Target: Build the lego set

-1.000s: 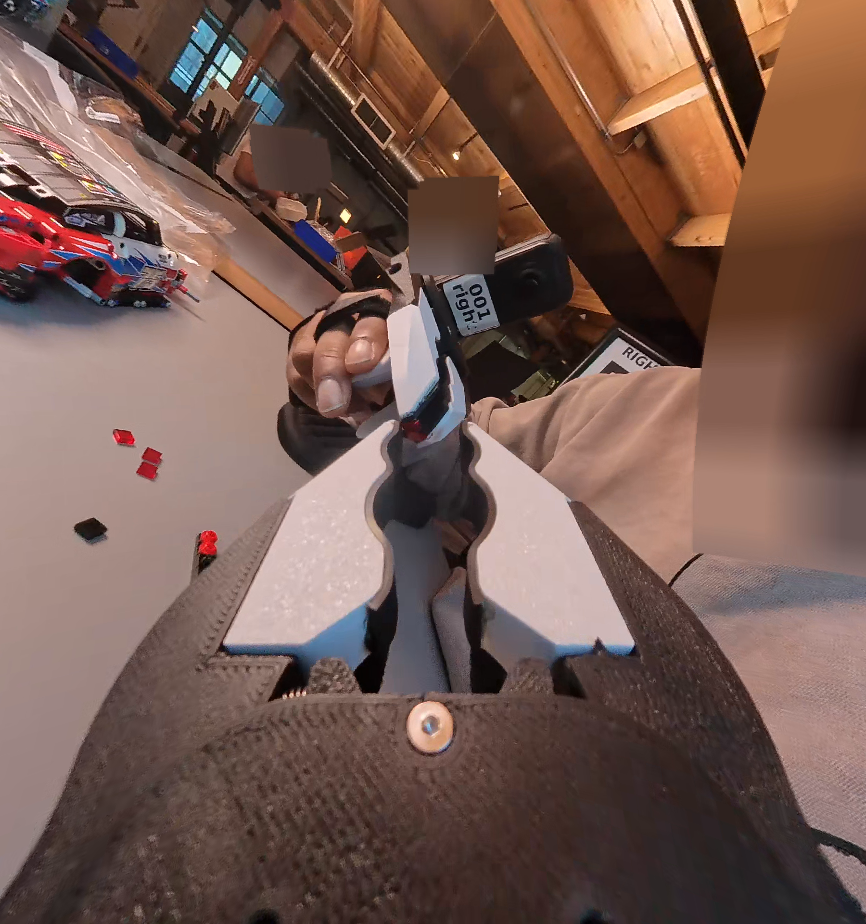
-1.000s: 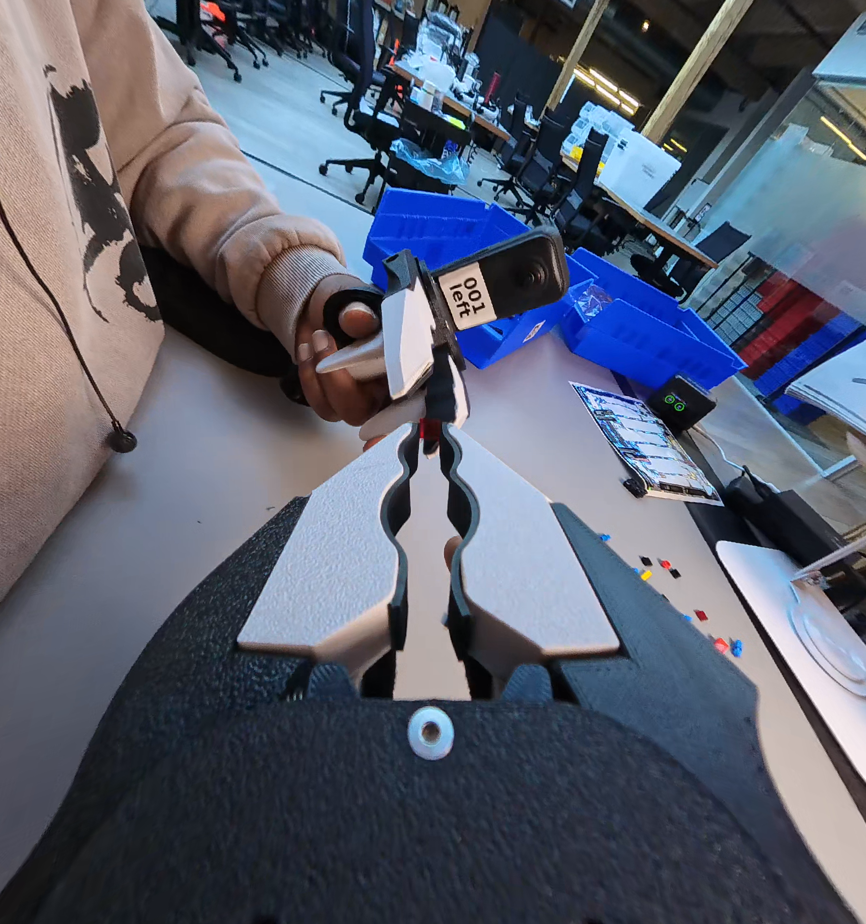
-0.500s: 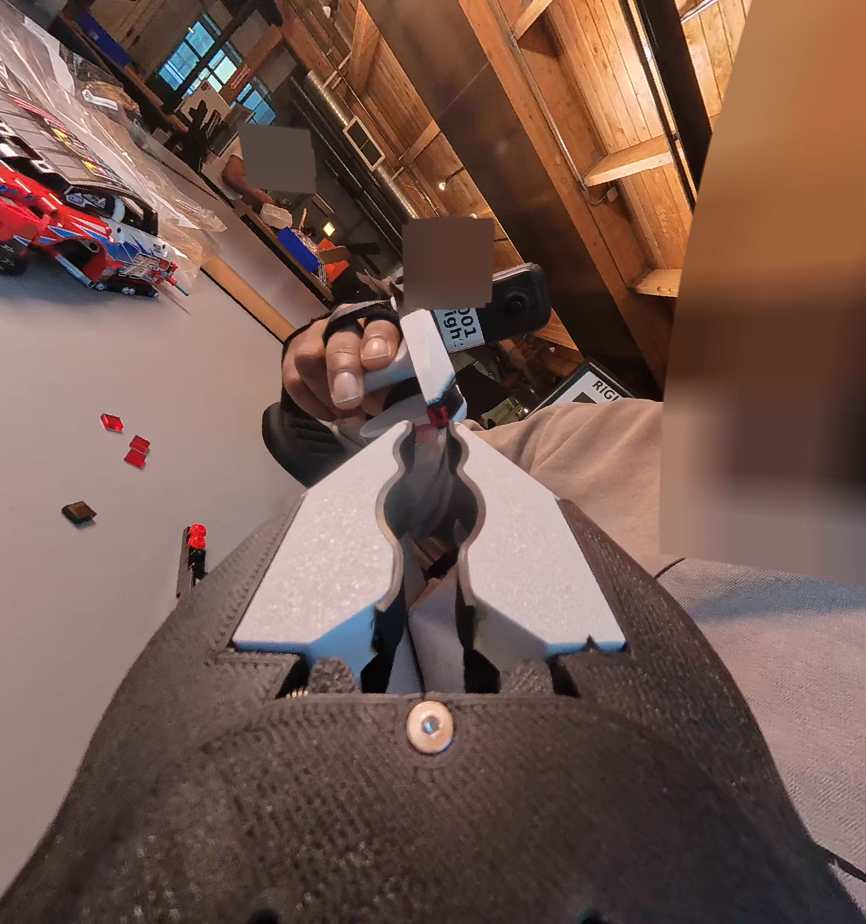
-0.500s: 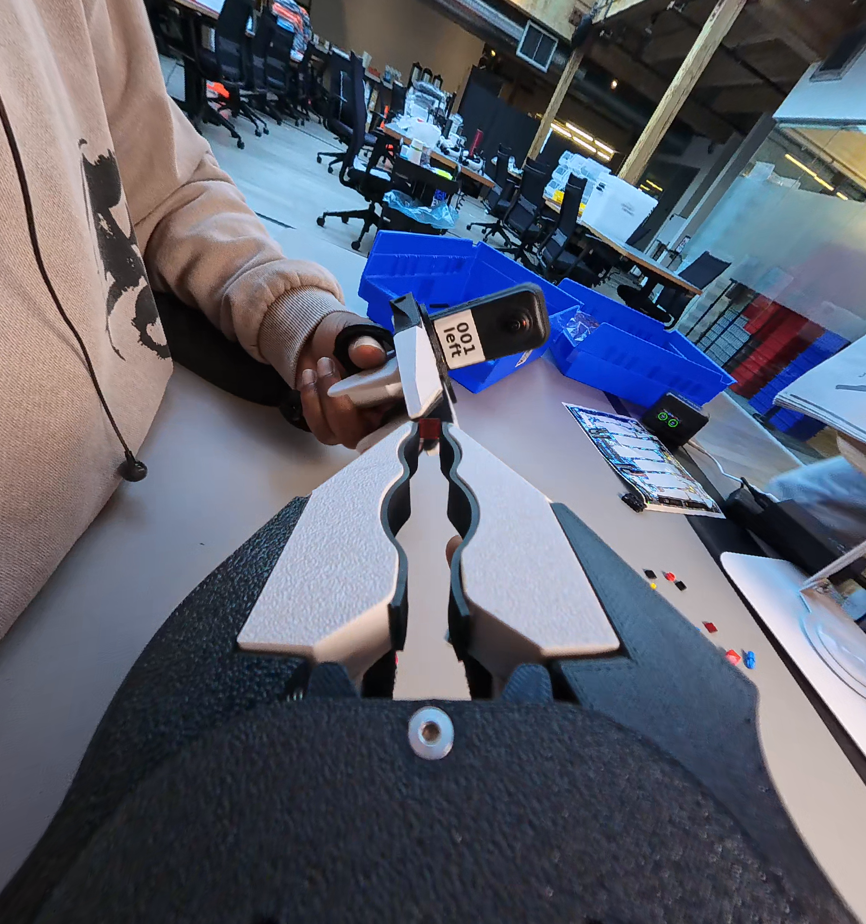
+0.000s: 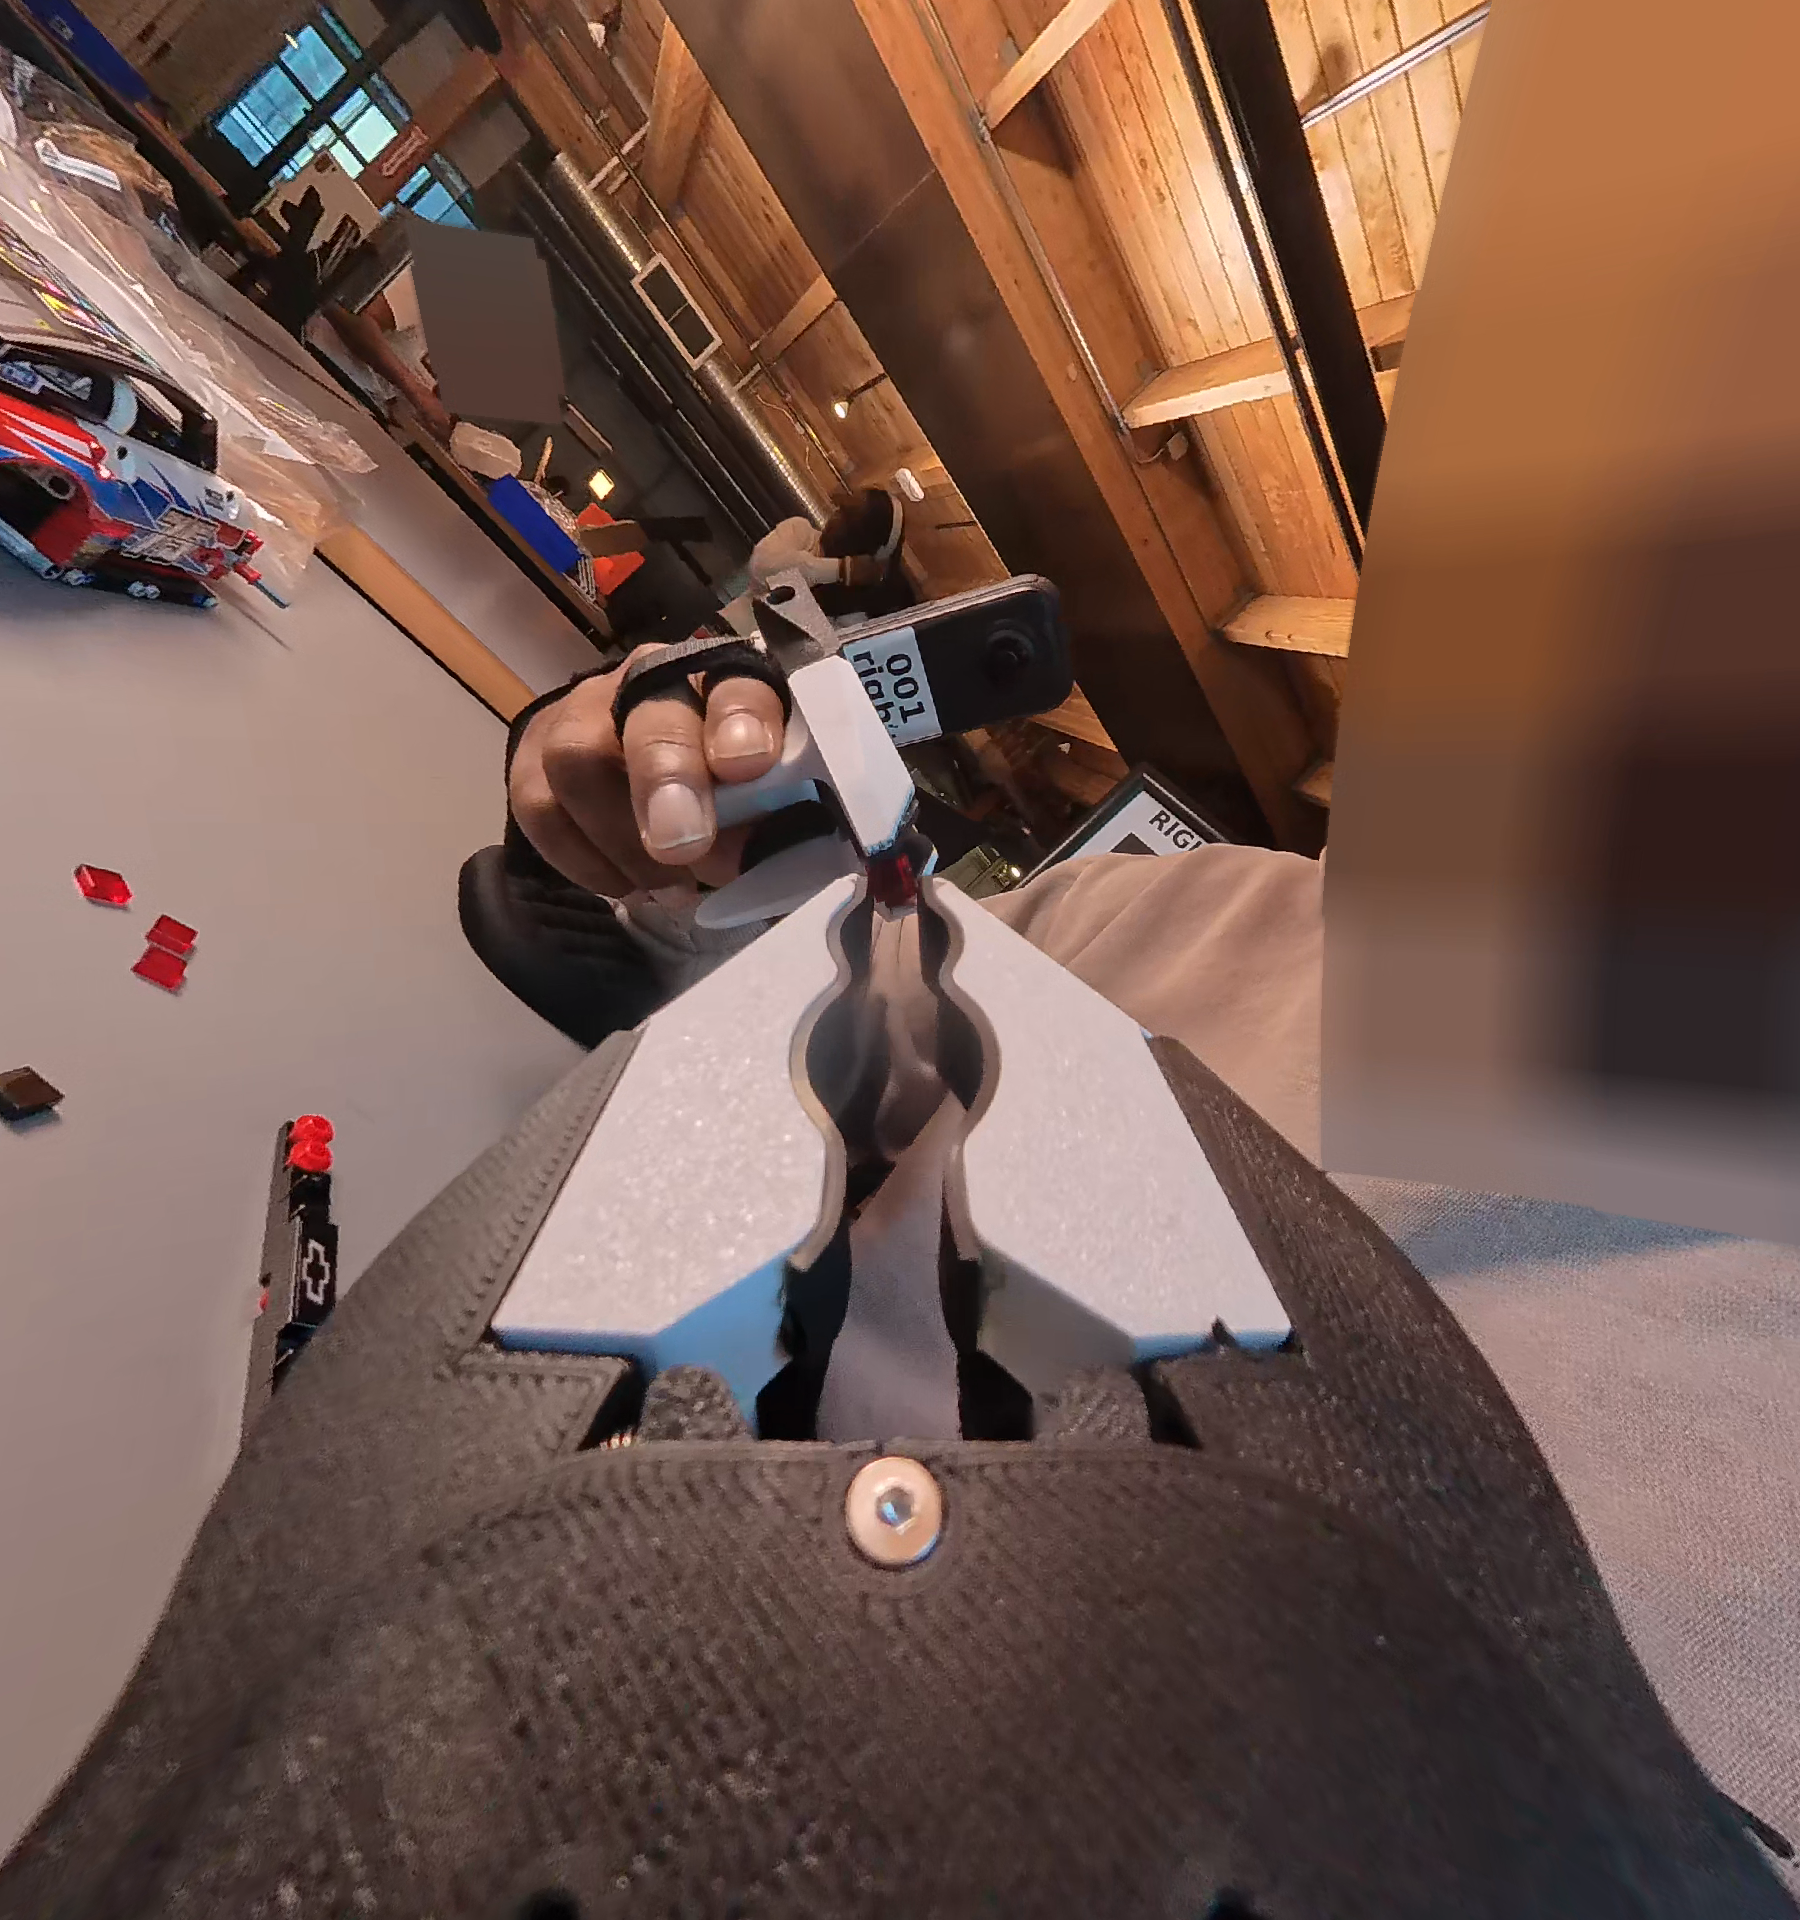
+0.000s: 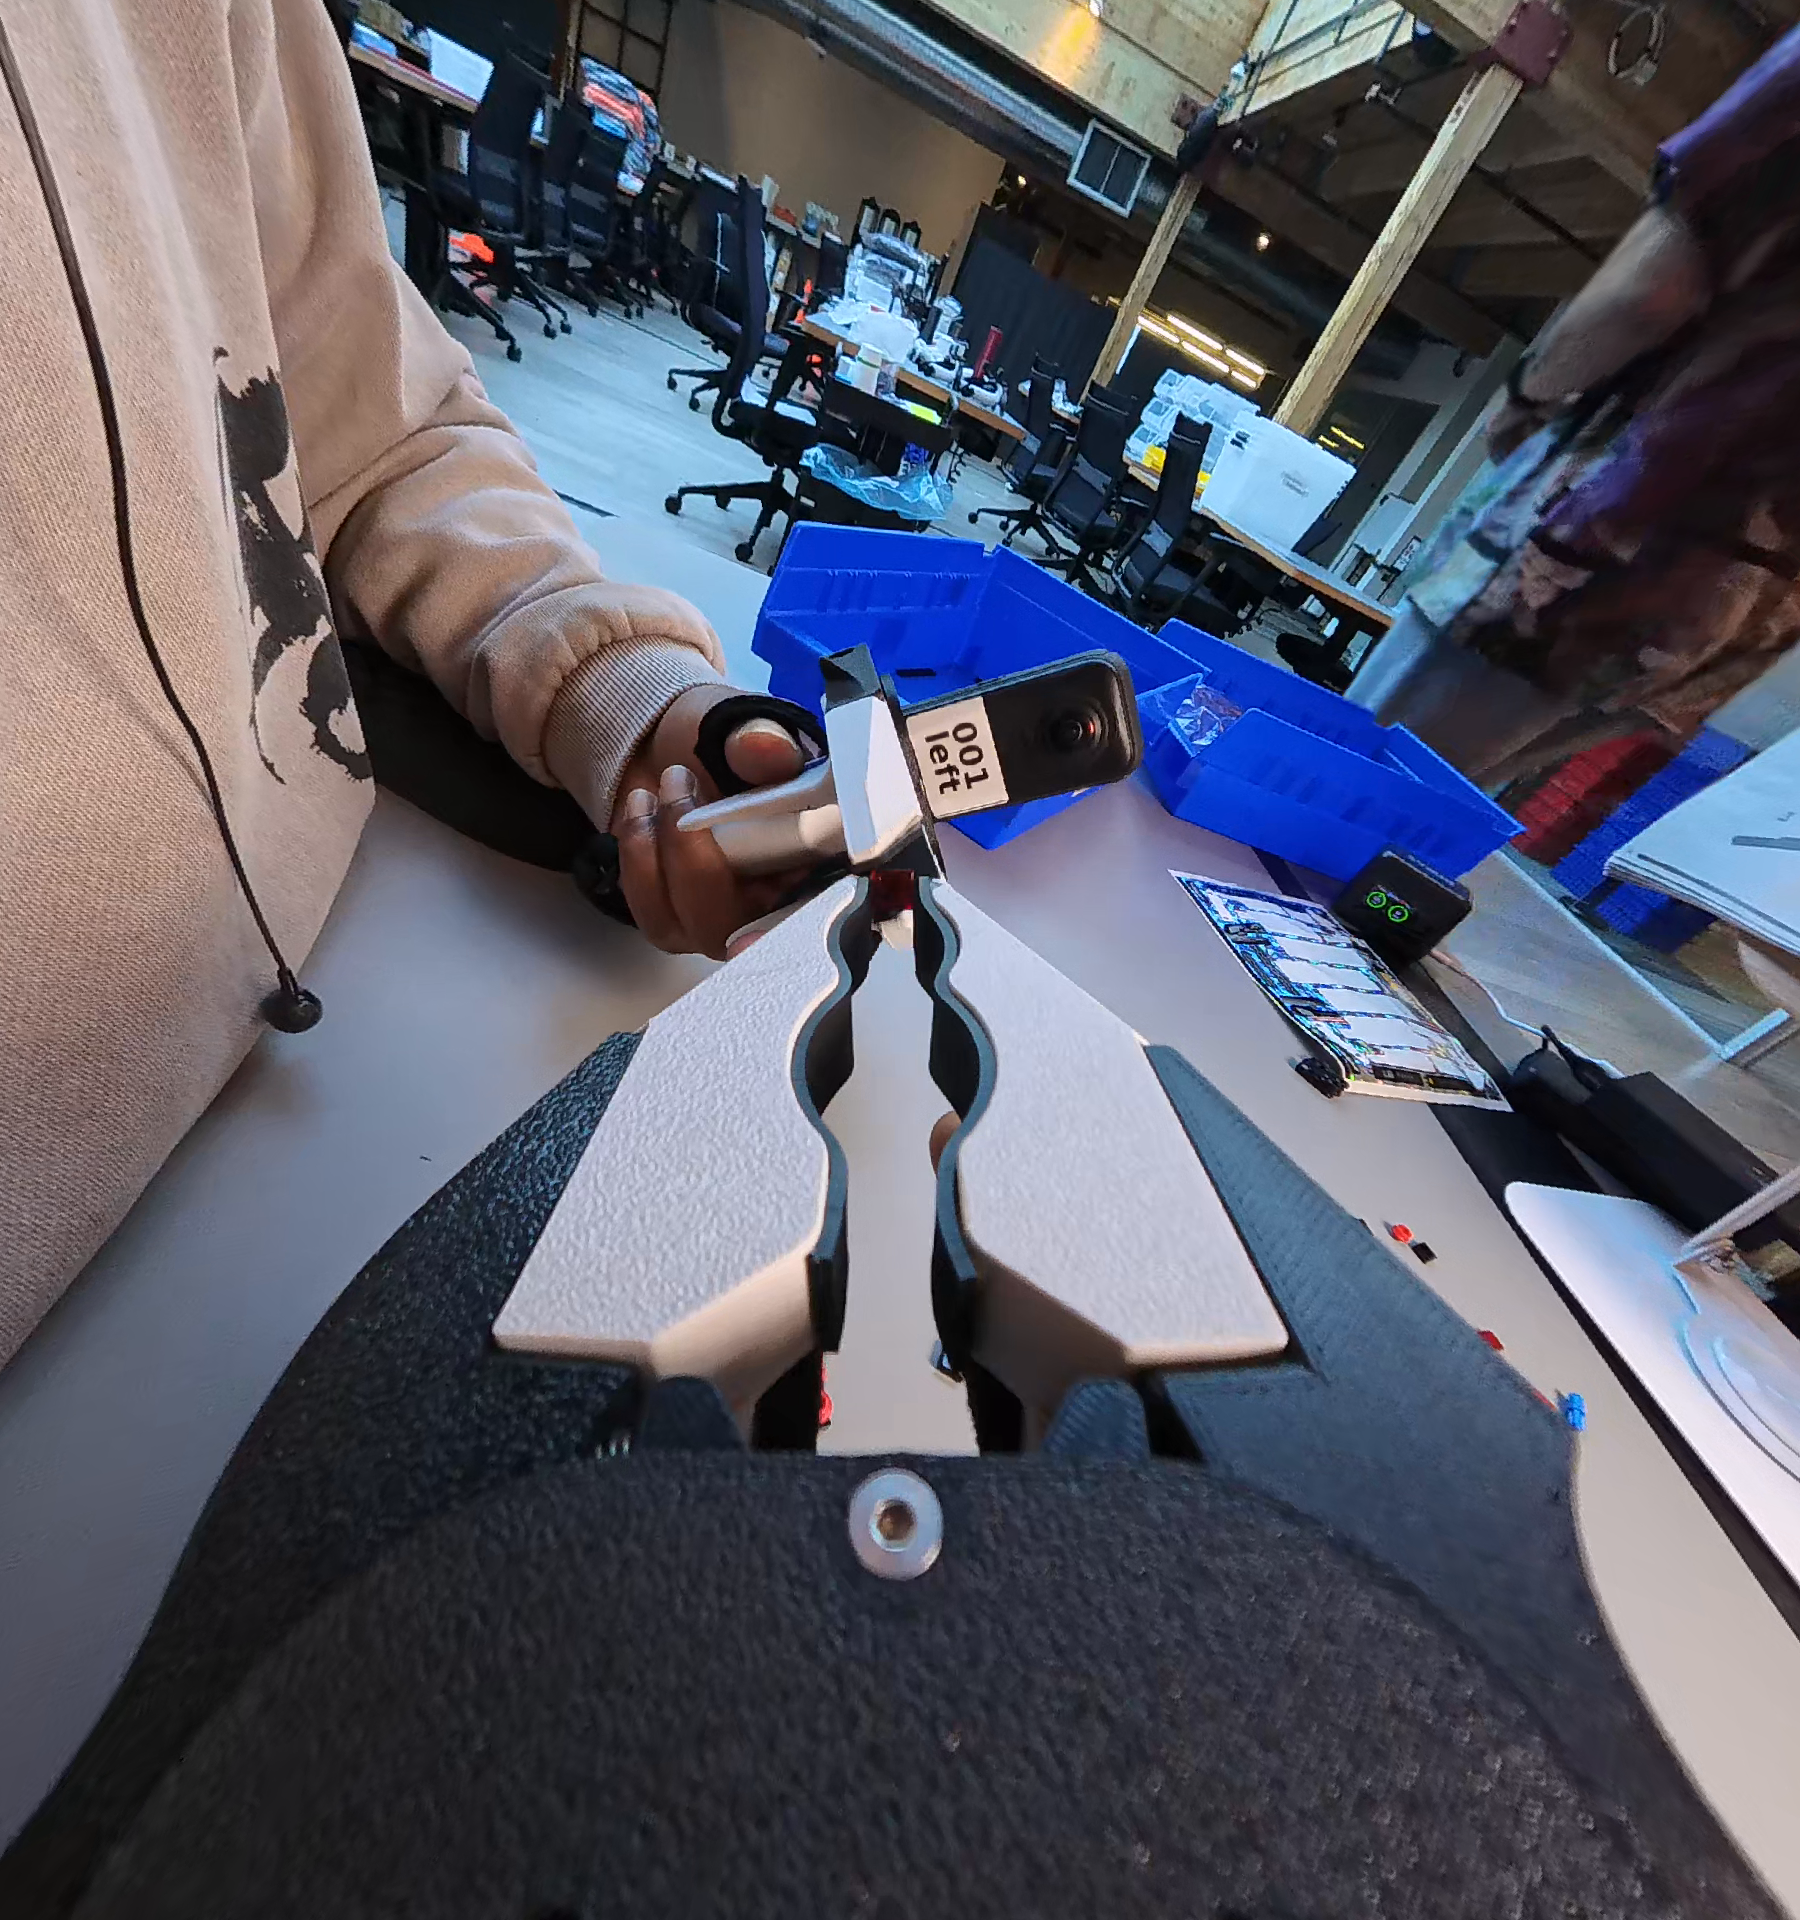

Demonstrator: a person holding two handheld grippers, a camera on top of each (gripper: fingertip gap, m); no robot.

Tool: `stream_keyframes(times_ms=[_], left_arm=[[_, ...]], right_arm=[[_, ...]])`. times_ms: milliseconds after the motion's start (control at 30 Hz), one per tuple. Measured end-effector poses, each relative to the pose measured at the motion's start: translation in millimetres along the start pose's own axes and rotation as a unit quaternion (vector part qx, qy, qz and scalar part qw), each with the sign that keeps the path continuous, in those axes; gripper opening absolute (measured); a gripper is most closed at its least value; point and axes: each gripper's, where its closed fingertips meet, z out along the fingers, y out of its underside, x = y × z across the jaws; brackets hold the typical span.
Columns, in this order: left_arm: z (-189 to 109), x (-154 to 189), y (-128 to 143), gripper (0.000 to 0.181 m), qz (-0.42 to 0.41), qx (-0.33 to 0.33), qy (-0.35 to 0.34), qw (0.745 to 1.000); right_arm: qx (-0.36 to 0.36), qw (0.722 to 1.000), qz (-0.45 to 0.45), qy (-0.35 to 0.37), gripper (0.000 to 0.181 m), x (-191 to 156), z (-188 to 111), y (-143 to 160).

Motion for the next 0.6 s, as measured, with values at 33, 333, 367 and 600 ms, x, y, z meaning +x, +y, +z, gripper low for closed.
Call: stream_keyframes(times_ms=[33,333,367,600], left_arm=[[0,0,0,0.005,0.001,0.0,-0.002,1.0],[-2,-4,0,0.005,0.017,0.001,-0.019,1.0],[-2,-5,0,0.004,0.019,0.001,-0.022,1.0],[-4,-15,0,0.004,0.075,-0.012,-0.081,0.994]], right_arm=[[0.0,1.0,0.0,0.0,0.005,0,0,0],[0.0,1.0,0.001,0.005,0.005,1,0,4],[0.0,1.0,0.001,0.006,0.005,2,0,4],[-0.018,1.0,-0.01,0.017,0.005,5,0,14]])
